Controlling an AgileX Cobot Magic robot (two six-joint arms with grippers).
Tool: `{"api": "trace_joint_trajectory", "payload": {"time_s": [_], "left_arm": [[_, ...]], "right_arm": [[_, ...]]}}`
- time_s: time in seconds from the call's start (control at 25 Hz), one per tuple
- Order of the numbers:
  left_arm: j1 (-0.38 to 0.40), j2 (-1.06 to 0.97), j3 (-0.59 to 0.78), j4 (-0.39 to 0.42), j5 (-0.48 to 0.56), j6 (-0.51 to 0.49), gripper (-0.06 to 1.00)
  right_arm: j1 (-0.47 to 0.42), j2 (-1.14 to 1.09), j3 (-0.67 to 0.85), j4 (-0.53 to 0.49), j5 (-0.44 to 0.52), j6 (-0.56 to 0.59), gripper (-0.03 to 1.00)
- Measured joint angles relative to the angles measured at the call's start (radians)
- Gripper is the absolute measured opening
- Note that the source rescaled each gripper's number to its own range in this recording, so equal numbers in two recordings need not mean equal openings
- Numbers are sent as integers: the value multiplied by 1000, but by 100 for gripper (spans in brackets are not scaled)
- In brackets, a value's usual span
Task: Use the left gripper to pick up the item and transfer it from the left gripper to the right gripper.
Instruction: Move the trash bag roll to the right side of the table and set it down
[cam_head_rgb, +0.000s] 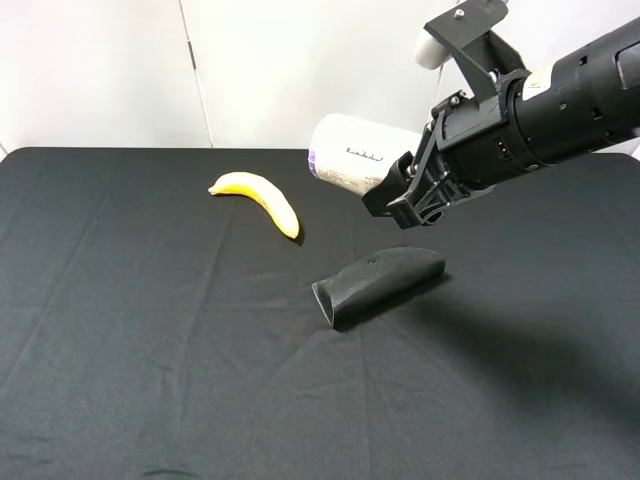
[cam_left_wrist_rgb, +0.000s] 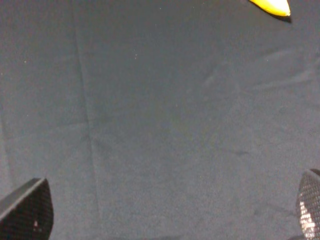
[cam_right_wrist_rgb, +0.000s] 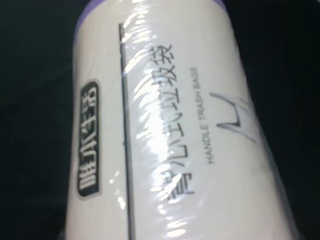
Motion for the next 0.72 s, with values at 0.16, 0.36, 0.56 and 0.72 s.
{"api": "trace_joint_trajectory", "payload": {"time_s": [0.16, 0.36, 0.56, 0.72], "left_arm": [[0, 0, 0, 0, 0, 0, 90], [31, 0, 0, 0, 0, 0, 90], [158, 0, 0, 0, 0, 0, 90], [232, 0, 0, 0, 0, 0, 90]], "right_arm": [[0, 0, 0, 0, -4, 1, 1], [0, 0, 0, 0, -4, 1, 1], [0, 0, 0, -1, -4, 41, 1], [0, 0, 0, -10, -4, 84, 1]]}}
